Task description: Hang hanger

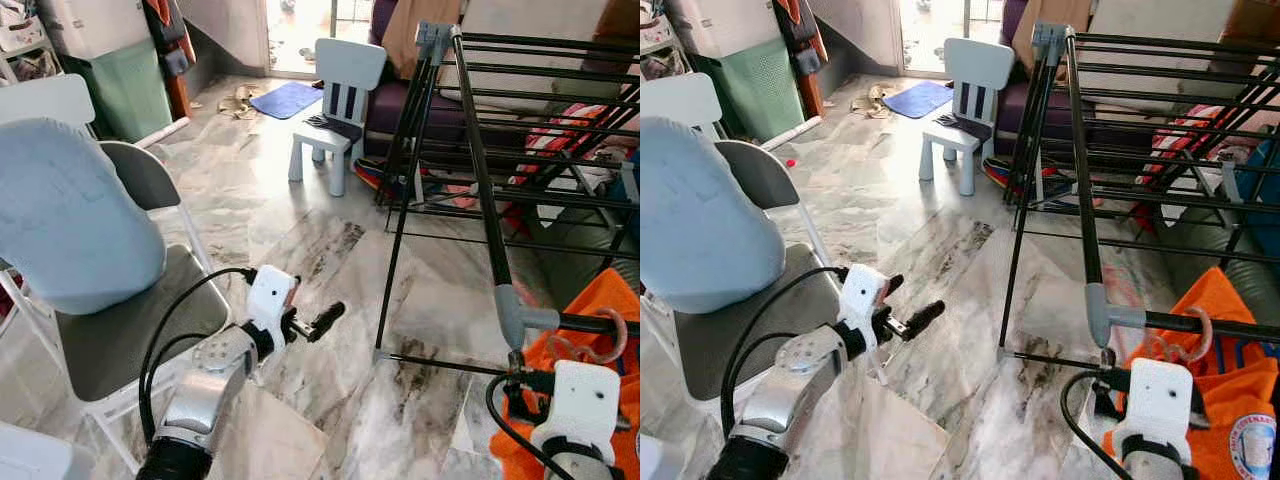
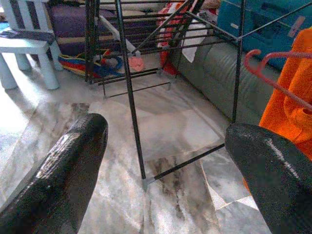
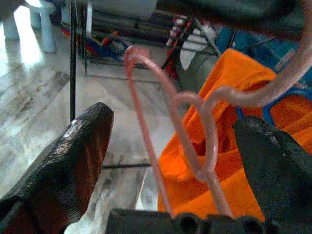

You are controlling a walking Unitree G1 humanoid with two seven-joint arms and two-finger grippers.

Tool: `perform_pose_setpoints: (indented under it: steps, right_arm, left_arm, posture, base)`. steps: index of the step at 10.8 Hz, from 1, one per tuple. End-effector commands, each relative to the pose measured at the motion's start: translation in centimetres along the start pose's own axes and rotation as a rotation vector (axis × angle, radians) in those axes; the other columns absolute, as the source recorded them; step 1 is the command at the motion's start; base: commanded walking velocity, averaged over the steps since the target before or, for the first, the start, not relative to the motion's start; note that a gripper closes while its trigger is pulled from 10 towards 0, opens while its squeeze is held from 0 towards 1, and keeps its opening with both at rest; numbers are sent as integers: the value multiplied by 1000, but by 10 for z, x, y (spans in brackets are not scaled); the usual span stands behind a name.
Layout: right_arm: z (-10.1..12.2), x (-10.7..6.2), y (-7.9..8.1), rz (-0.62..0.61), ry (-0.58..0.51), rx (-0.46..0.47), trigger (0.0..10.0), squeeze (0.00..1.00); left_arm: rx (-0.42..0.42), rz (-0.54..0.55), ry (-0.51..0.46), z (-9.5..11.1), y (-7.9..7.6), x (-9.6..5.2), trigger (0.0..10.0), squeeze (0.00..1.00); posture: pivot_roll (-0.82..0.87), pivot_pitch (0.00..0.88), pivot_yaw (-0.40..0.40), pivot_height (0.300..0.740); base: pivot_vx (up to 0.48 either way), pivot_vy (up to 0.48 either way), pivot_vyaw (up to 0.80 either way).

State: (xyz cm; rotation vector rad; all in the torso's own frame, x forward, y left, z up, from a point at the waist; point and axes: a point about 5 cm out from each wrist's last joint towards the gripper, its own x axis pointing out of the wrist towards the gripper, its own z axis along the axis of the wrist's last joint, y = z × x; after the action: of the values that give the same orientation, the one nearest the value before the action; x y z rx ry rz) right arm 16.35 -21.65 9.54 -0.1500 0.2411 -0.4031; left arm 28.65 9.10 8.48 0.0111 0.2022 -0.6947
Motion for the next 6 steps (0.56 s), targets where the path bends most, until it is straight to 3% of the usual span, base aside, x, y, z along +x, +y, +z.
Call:
perform_pose_setpoints:
  steps: [1, 6]
  right_arm:
    - [8, -2, -2, -10, -53, -5, 10000, 1000]
    - [11, 0, 4, 21, -72, 18, 10000, 1000]
  left_arm:
    - [31, 3, -16, 8, 1, 2, 10000, 0]
    - [45, 26, -31, 13, 2, 6, 10000, 0]
  posture:
    - [-63, 0, -15, 740]
    - [-62, 0, -17, 740]
  base:
    - [0, 0, 0]
    - [-272, 0, 0]
